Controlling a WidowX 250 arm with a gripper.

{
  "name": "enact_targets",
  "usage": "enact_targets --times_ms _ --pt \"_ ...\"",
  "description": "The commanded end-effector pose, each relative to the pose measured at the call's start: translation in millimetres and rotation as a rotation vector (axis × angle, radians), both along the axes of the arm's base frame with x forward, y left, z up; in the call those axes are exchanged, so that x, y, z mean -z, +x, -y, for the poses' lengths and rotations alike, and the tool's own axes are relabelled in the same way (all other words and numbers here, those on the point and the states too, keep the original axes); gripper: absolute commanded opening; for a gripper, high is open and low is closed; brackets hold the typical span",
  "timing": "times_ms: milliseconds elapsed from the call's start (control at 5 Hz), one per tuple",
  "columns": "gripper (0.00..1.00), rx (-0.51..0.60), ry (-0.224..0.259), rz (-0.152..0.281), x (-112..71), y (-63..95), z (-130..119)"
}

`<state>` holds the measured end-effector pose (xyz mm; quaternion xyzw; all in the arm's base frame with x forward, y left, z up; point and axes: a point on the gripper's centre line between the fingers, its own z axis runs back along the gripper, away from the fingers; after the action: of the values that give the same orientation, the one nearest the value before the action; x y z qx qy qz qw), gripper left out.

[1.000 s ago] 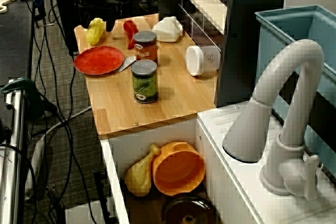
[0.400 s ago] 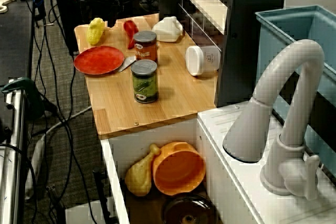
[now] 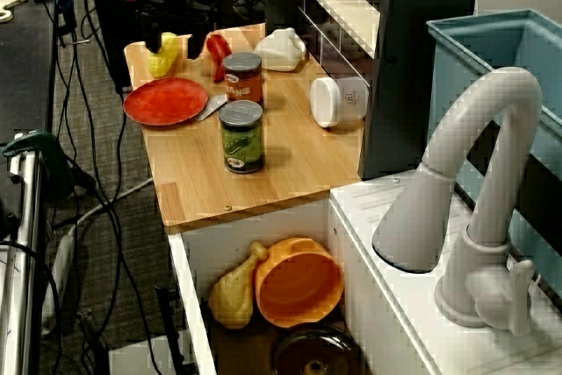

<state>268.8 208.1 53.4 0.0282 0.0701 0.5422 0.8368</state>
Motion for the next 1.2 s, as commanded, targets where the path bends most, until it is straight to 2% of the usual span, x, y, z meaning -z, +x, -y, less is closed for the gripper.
enact_targets --times_ms 0,400,600,800,1000 --pt "1.00 0.076 0.045 0.053 -21.7 20.0 14.2" --pt "1.00 0.135 0.025 0.029 -25.0 27.1 18.0" --pt "1.00 0.229 0.015 0.032 -21.8 27.8 17.3" --pt "1.00 0.257 0.008 0.024 -16.3 26.4 16.7" --pt "1.00 0.193 -0.005 -0.004 -14.9 27.7 16.8"
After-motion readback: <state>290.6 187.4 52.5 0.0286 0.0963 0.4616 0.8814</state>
